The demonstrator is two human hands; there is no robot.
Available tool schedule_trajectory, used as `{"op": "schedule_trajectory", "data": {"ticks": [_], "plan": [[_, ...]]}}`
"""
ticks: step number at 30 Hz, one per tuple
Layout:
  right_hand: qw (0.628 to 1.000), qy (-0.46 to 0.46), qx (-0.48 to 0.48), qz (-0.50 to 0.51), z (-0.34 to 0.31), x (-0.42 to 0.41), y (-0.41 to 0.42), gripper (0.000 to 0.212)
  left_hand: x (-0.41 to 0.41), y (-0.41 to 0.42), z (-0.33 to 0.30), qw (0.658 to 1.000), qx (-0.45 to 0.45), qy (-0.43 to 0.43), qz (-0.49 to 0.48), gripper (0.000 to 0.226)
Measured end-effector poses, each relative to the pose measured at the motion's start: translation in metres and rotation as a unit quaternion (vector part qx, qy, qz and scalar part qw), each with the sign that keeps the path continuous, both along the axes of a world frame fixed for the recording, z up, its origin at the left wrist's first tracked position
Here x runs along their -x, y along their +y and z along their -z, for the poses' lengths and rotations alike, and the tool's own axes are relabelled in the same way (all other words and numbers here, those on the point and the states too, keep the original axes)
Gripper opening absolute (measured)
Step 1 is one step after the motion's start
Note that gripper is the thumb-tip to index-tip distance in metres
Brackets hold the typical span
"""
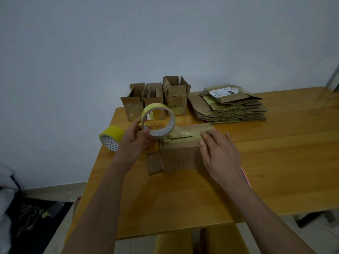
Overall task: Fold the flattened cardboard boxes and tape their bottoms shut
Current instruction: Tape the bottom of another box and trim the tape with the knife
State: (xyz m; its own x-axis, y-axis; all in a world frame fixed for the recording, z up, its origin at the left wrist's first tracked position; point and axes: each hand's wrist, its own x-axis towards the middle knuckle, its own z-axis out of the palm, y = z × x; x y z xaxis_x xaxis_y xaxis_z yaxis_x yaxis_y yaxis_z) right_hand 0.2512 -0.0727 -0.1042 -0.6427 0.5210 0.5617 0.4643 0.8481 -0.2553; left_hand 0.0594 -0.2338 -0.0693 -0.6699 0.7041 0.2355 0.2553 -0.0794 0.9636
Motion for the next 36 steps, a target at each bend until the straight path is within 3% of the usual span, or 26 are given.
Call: {"op": "schedule_trajectory", "data": {"ticks": [6, 13, 16, 23, 26, 29, 32, 36], "plan": [[1.0, 0.014, -0.006, 0.01, 0.0, 0.001, -0.002, 0.049, 0.005, -0.008, 0.002, 1.0, 0.009, 0.0, 0.006, 0.051], [0.998, -0.05, -0.005, 0.045, -0.016, 0.014, -0.018, 0.051, 0.002, -0.011, 0.006, 1.0, -0.008, 0.005, 0.004, 0.061], [0.999, -0.035, -0.007, -0.015, -0.014, 0.015, -0.023, 0.045, 0.0, -0.012, 0.011, 1.0, -0.015, -0.02, 0.0, 0.058], [0.995, -0.078, -0.011, -0.061, -0.011, 0.007, -0.005, 0.055, -0.009, -0.009, 0.016, 0.995, -0.028, -0.094, 0.01, 0.046], [0.994, -0.076, 0.003, -0.075, -0.012, 0.001, 0.011, 0.058, -0.016, 0.001, 0.015, 0.996, -0.018, -0.081, 0.033, 0.045], [0.995, -0.059, 0.032, -0.078, -0.012, -0.003, 0.019, 0.066, -0.024, 0.016, 0.016, 0.996, -0.019, -0.079, 0.038, 0.061], [0.994, -0.052, 0.042, -0.081, -0.01, -0.007, 0.02, 0.072, -0.032, 0.026, 0.015, 0.996, -0.03, -0.075, 0.024, 0.054], [0.993, -0.057, 0.027, -0.098, -0.013, -0.009, 0.019, 0.063, -0.025, 0.019, 0.012, 0.994, -0.047, -0.096, 0.015, 0.047]]}}
